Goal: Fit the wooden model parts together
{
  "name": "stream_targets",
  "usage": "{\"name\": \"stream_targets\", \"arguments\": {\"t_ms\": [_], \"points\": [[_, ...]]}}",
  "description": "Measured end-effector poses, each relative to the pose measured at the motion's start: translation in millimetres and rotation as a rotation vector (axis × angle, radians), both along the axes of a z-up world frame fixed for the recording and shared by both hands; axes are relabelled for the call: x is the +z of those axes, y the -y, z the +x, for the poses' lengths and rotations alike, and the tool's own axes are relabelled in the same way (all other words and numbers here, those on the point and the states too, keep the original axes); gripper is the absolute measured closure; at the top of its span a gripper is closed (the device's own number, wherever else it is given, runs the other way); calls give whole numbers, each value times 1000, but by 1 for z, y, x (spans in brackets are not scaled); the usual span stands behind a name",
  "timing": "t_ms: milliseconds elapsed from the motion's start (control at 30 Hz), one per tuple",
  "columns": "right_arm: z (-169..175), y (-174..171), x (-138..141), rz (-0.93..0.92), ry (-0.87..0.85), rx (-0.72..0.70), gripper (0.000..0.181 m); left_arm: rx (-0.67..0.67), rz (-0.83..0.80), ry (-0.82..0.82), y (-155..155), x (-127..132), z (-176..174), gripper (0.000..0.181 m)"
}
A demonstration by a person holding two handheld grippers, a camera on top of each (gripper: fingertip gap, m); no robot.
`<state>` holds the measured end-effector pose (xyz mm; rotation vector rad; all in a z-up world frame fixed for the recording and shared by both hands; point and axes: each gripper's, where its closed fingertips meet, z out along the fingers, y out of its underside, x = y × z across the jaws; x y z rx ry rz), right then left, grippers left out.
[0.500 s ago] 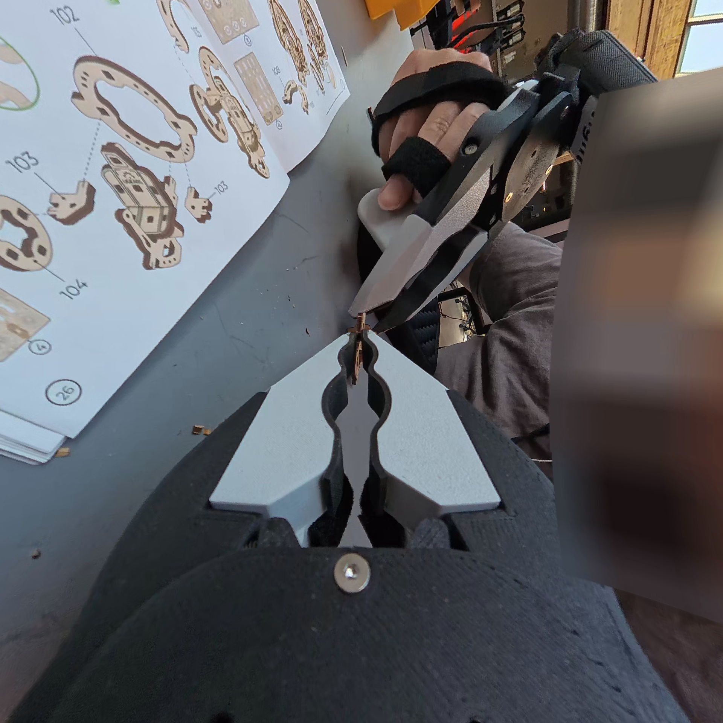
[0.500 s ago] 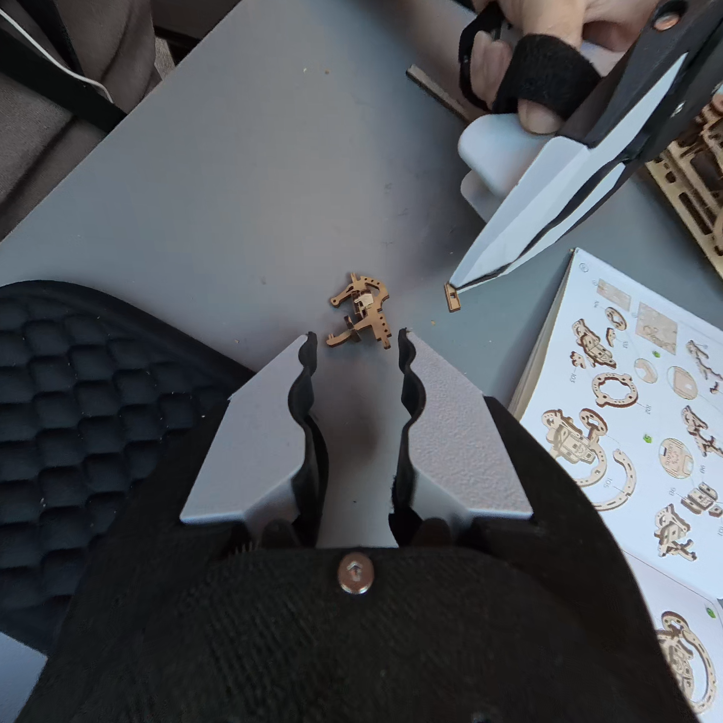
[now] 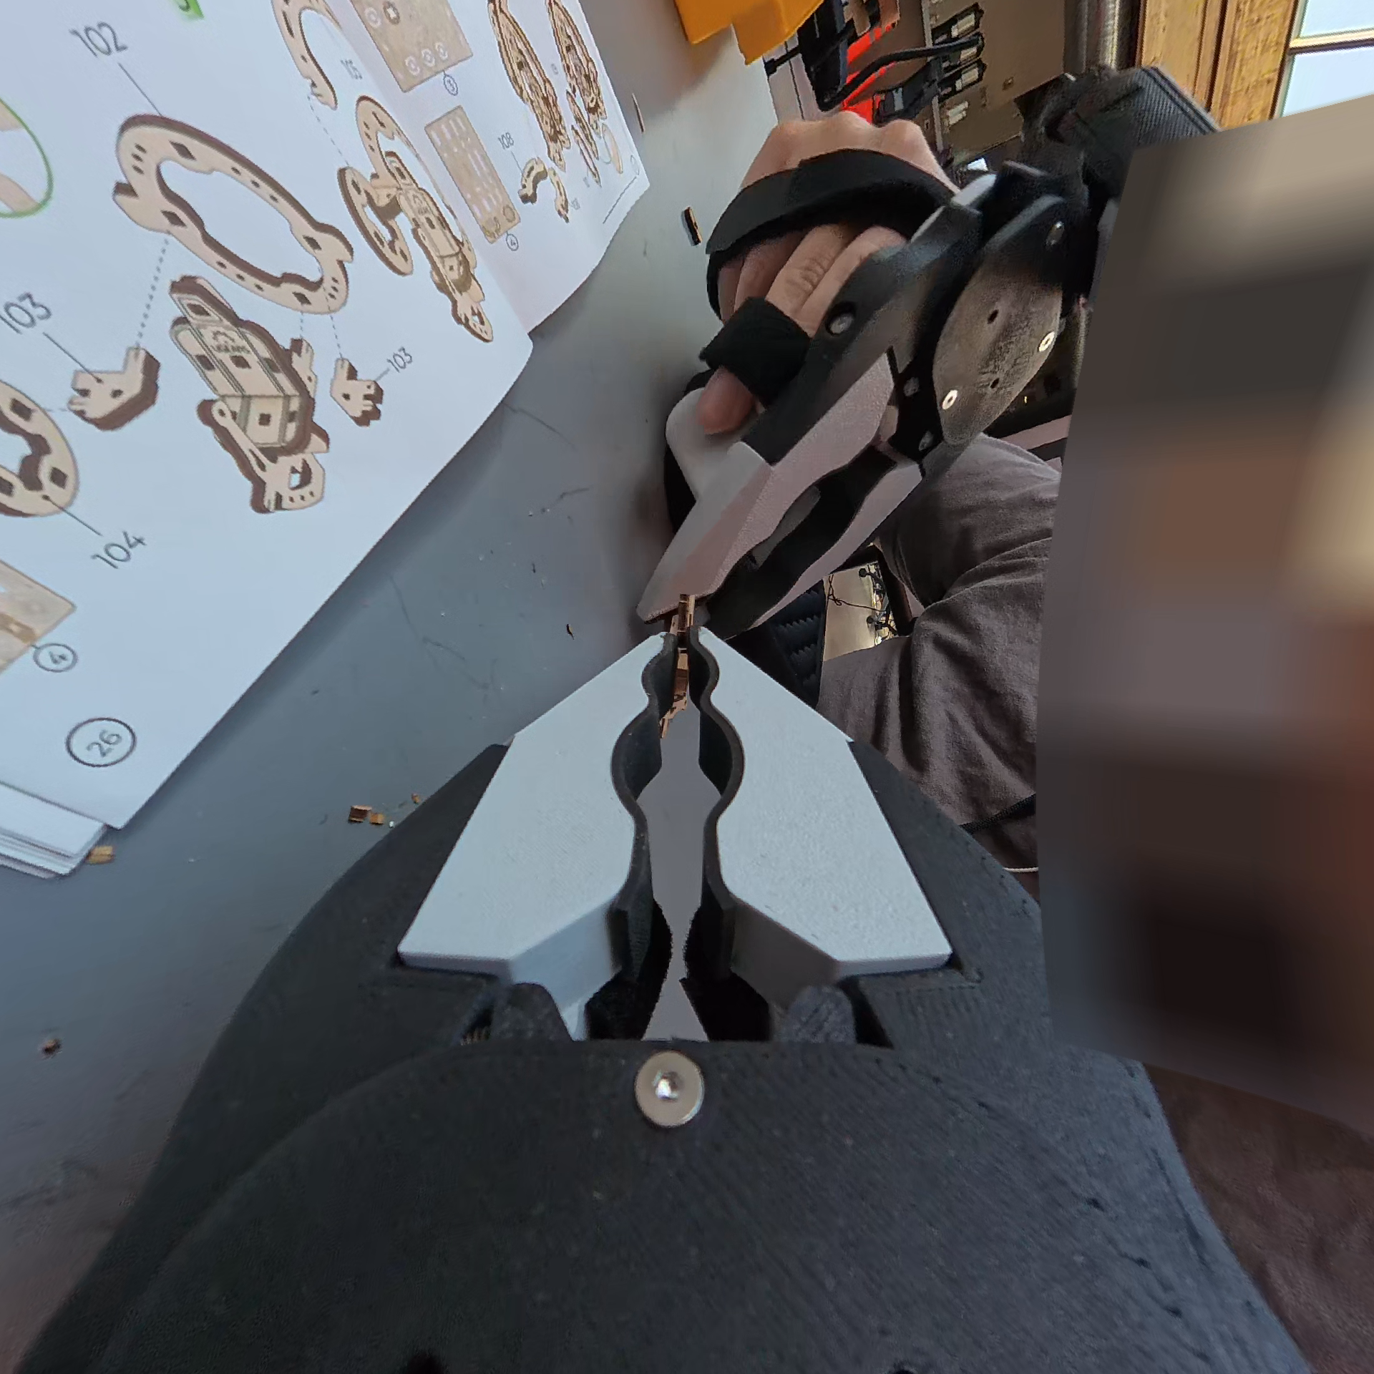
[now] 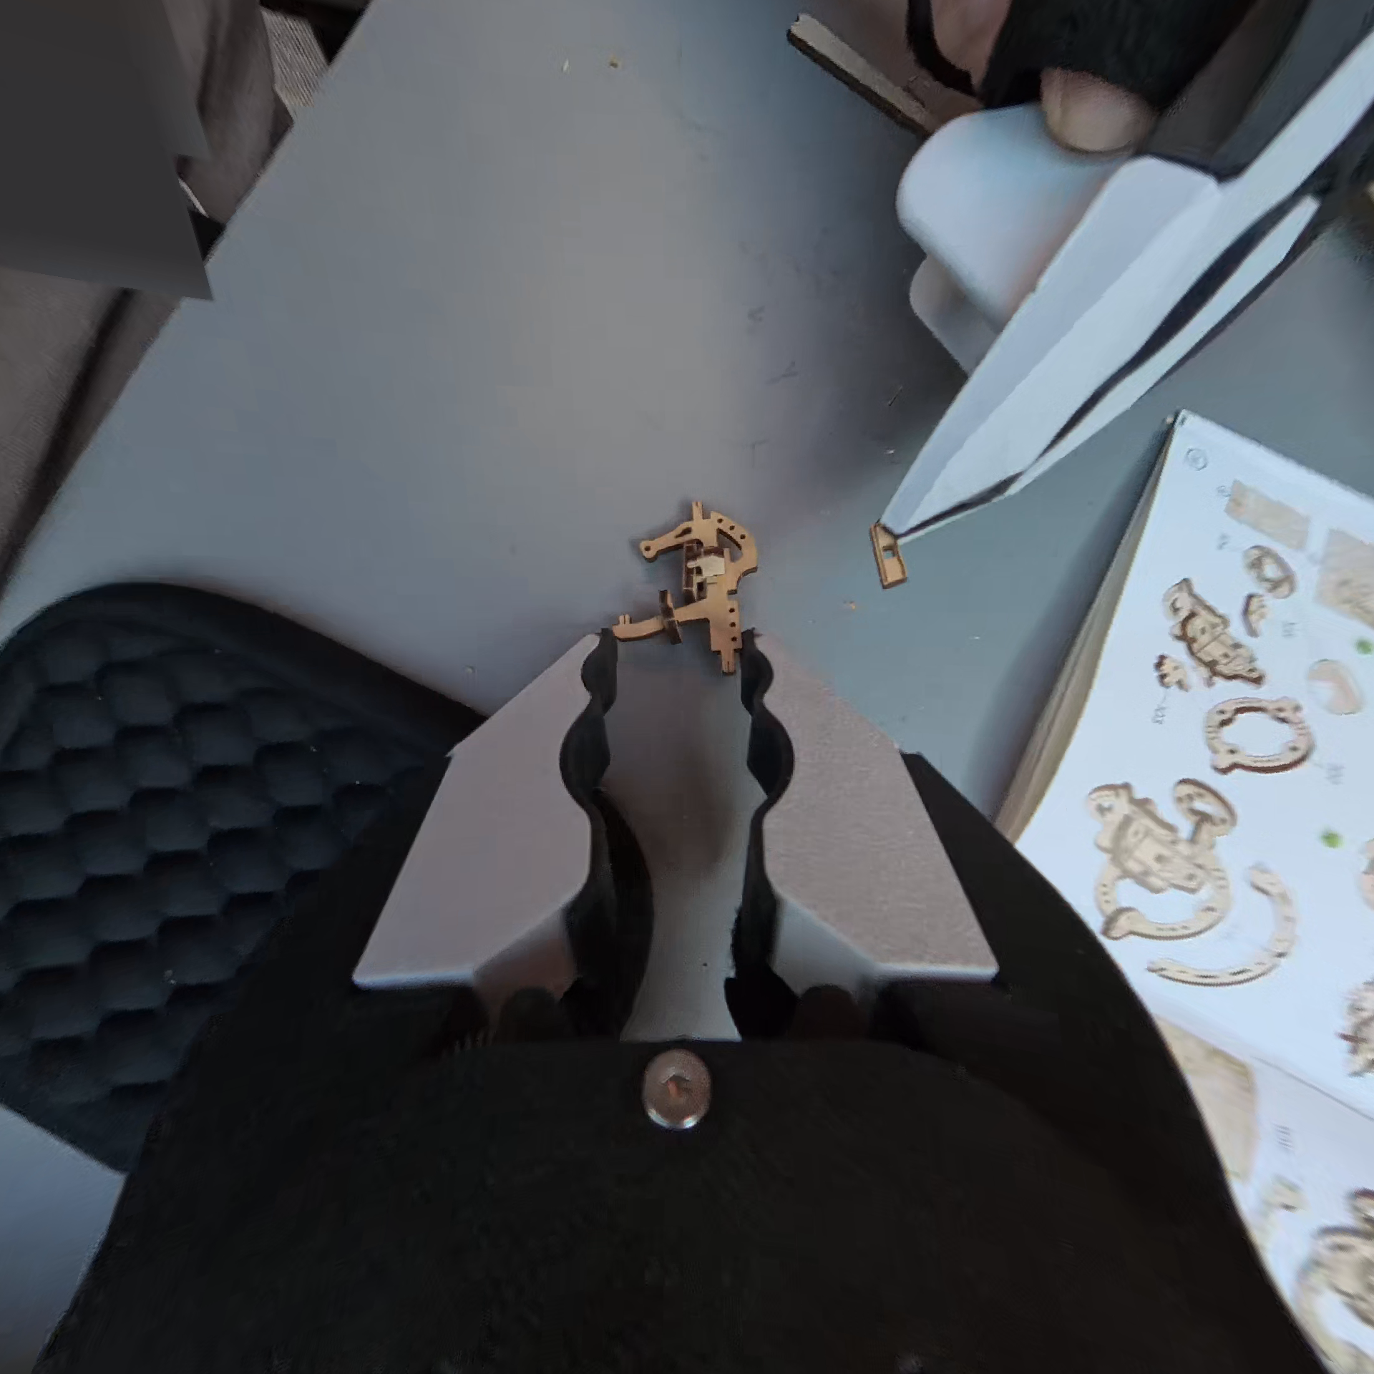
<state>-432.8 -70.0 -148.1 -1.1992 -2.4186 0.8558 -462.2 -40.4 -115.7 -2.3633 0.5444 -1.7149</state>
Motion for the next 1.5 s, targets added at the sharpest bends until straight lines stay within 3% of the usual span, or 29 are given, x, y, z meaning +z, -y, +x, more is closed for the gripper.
{"name": "stream_targets", "arguments": {"t_ms": [33, 200, 333, 433, 767, 1067, 1367, 1500], "points": [[0, 0, 1, -79, 29, -39, 149, 2, 2, 0, 0, 0, -1, 181], [1, -8, 7, -527, 230, -251, 149, 15, 4, 7, -3, 2, -4, 181], [1, -7, 21, -914, 377, -327, 149, 14, 3, 9, -3, 3, -4, 181], [-1, -10, 22, -1036, 431, -366, 149, 7, 3, 10, -1, 4, -3, 181], [-5, -21, 21, -1047, 407, -429, 148, -26, 0, 8, 6, 3, 6, 181], [-3, -25, 20, -946, 352, -429, 142, -34, -28, -1, 10, -6, 15, 181], [-1, -47, 41, -816, 141, -426, 143, -20, -37, -5, 7, -7, 12, 181], [-7, -48, 46, -723, 13, -347, 143, -19, -34, -6, 6, -6, 10, 181]]}}
